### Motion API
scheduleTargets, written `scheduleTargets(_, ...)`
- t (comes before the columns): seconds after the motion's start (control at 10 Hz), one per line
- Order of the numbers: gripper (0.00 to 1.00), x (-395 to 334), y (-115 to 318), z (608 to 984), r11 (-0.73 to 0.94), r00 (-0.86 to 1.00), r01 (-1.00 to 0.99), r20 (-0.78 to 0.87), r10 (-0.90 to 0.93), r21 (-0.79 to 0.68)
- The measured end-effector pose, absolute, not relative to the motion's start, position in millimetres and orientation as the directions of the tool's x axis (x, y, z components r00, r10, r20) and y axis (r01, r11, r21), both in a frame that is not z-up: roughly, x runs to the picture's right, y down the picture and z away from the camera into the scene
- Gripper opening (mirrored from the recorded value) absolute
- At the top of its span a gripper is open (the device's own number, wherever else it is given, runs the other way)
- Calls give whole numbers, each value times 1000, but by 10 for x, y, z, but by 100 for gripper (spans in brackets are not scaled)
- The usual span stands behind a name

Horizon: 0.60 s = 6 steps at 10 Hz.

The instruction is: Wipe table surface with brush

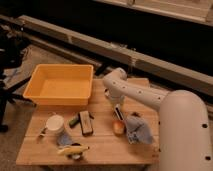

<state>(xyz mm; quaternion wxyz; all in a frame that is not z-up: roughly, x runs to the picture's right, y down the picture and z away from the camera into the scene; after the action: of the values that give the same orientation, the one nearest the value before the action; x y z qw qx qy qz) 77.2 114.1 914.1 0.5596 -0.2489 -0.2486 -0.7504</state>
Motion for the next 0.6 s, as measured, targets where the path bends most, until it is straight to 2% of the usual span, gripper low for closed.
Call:
scheduleTargets(0.4,5,832,970,8935,-244,-237,967,593,-770,69)
scheduleTargets(0.6,5,795,617,8602,-245,-243,967,523,-817,66)
